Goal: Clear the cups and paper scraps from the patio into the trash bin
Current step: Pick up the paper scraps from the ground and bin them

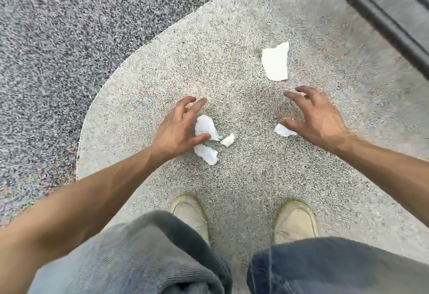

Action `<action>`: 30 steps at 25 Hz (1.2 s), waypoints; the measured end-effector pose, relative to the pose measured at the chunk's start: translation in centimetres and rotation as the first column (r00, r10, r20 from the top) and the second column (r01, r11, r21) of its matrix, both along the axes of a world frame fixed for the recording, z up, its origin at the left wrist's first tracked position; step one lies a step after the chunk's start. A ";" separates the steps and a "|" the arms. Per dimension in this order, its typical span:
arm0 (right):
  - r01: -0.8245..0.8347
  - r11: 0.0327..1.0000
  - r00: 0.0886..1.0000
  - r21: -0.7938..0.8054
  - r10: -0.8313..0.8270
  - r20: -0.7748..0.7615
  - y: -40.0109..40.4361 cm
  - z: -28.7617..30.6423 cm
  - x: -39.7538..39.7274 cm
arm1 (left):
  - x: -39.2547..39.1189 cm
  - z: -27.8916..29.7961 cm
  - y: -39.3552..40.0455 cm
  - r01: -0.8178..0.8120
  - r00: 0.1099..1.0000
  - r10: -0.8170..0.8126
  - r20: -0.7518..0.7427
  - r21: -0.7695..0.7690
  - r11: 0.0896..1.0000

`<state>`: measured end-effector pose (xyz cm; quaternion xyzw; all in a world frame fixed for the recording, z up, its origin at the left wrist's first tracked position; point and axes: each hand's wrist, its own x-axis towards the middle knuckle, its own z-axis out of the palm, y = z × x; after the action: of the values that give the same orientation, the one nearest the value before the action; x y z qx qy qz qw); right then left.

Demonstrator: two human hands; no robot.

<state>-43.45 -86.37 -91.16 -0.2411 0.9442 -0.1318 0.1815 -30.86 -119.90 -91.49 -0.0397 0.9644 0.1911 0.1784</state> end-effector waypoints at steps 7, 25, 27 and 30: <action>-0.140 0.984 0.989 0.107 0.134 0.061 1.7 -2.4 2.1 | 4.2 -2.6 1.0 0.580 0.810 -0.587 0.013 -0.174 0.796; 0.118 0.986 0.989 -0.116 -0.106 0.106 -3.6 -0.9 -5.9 | -0.7 -1.2 0.0 0.422 0.906 -0.423 0.005 0.033 0.906; 0.155 0.985 0.980 -0.076 -0.144 0.139 -5.4 -0.7 -8.7 | -2.7 -1.2 -0.7 0.394 0.911 -0.398 0.107 0.060 0.917; 0.130 0.991 0.971 0.011 -0.130 0.201 -7.8 -0.8 -11.3 | -3.1 -2.2 -0.3 0.392 0.887 -0.391 0.247 0.045 0.919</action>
<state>-54.79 -94.13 -91.95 -0.1644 0.9346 -0.1682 0.2670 -33.97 -120.19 -93.72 0.1312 0.9227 0.1418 0.3337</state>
